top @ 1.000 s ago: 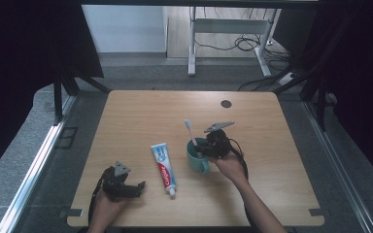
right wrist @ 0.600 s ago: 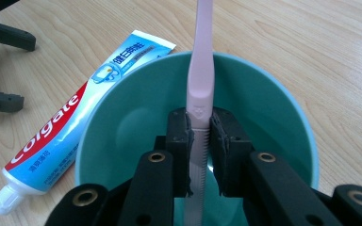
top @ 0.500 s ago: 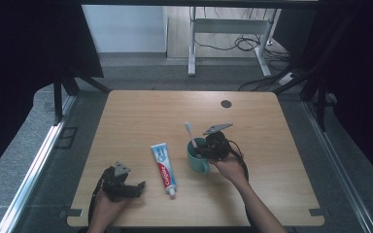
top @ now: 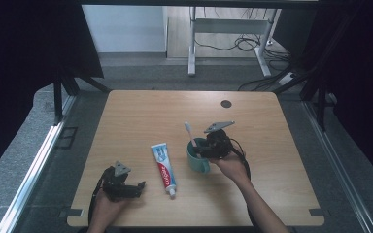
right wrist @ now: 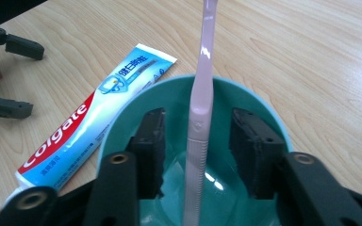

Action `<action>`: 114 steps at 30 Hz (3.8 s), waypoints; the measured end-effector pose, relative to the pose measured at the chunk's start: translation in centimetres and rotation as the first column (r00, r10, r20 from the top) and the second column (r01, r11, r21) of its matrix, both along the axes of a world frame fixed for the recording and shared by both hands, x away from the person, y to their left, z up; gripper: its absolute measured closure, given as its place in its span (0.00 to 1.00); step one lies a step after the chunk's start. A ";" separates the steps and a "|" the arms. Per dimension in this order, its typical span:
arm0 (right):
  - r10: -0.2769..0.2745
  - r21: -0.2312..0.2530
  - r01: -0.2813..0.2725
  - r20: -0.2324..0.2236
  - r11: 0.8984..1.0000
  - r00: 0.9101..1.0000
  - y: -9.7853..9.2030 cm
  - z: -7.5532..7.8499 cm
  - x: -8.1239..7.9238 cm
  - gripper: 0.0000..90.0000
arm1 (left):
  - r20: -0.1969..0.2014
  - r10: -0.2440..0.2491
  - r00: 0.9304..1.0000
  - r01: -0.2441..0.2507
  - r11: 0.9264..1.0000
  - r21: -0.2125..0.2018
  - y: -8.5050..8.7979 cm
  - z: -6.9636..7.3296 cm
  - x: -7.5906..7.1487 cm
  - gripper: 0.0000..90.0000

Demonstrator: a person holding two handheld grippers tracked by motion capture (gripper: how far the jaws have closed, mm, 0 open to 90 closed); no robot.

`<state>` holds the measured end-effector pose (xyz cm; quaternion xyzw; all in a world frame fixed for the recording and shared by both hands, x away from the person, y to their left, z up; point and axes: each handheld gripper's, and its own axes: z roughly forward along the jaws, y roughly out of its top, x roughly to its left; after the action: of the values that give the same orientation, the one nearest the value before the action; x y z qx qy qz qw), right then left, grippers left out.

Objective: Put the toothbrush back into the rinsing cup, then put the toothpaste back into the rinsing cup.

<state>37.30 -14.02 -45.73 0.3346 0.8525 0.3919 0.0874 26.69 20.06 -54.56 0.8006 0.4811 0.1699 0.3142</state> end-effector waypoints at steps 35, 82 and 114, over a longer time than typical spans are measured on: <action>0.014 -0.027 -0.011 0.084 1.000 0.996 -3.5 2.1 -2.5 0.15 | 0.003 0.001 1.000 -0.001 1.000 -0.002 0.0 0.0 0.0 0.02; -0.099 -0.076 0.104 0.066 0.992 0.993 -9.9 -6.6 -6.7 0.07 | 0.001 0.000 1.000 0.000 1.000 0.002 0.0 0.0 0.0 0.02; -0.132 -0.085 0.137 0.069 0.987 0.989 -11.2 -8.6 -7.3 0.09 | 0.021 -0.022 1.000 0.023 1.000 -0.006 -0.4 1.8 -0.1 0.22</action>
<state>30.00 -25.25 -54.29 0.3745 0.8415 0.3571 0.1555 26.54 19.65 -52.80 0.8032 0.4693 0.1731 0.3236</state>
